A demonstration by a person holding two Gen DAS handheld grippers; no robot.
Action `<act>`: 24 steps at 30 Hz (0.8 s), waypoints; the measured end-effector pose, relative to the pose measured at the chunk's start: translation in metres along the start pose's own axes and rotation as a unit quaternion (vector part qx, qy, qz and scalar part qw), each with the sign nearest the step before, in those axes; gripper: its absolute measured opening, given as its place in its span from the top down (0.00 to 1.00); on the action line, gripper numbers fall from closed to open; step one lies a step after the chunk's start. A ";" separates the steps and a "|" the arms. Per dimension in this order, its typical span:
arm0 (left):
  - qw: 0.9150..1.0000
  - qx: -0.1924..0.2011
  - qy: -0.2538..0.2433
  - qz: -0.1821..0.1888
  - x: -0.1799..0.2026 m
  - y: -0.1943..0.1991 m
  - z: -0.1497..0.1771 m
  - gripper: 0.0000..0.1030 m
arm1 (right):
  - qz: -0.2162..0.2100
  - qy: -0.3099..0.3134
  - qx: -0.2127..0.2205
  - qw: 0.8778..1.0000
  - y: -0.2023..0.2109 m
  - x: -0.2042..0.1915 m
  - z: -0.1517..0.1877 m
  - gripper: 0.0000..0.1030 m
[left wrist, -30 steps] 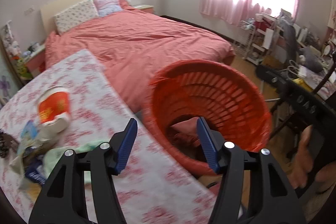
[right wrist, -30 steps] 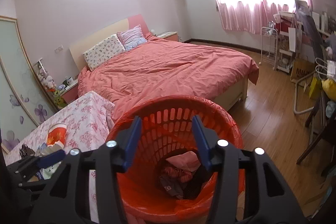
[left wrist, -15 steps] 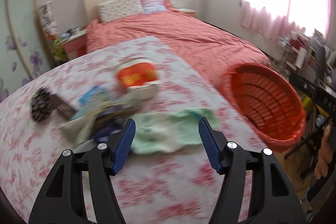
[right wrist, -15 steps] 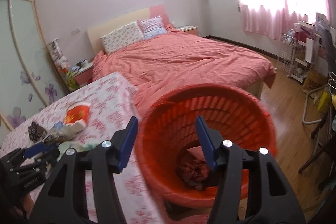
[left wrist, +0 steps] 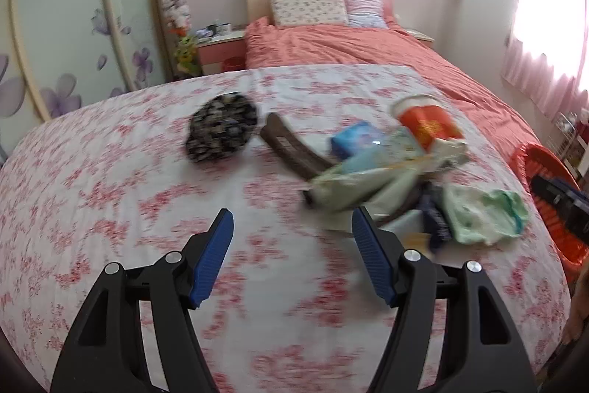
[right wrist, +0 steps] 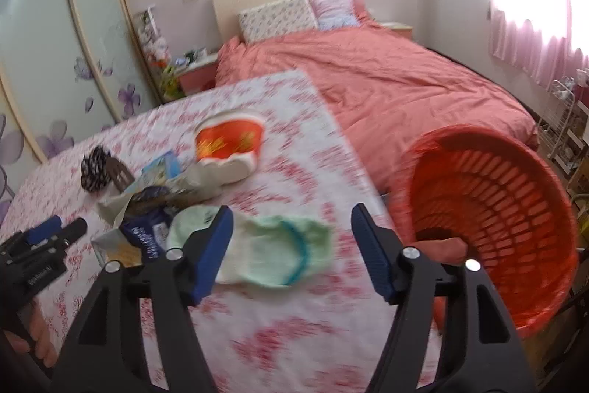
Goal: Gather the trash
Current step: 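Grasp the mint sock with the right gripper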
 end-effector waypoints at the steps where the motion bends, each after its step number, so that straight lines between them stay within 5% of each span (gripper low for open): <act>1: 1.000 -0.001 0.005 -0.003 -0.007 -0.001 0.000 0.35 | 0.000 0.006 -0.009 1.000 -0.008 -0.009 0.002 0.31; 14: 0.999 -0.012 0.042 -0.028 -0.061 -0.023 -0.004 0.29 | 0.038 0.028 -0.094 0.994 -0.060 -0.034 0.021 0.10; 18: 0.998 -0.020 0.048 -0.031 -0.069 -0.033 -0.007 0.29 | 0.049 0.035 -0.091 0.994 -0.059 -0.036 0.024 0.22; 24: 0.998 -0.026 0.052 -0.034 -0.072 -0.047 -0.022 0.29 | 0.055 0.033 -0.080 0.995 -0.053 -0.028 0.021 0.52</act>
Point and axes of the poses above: each gripper's, at about its wrist camera, not at the fingertips, and y roughly against the way its jaws point, x to its right, z to its underside, the point moved 5 cm from there along -y, roughly the way its jaws point, and after that the axes turned 2 degrees about -x, right-handed, at the moved point
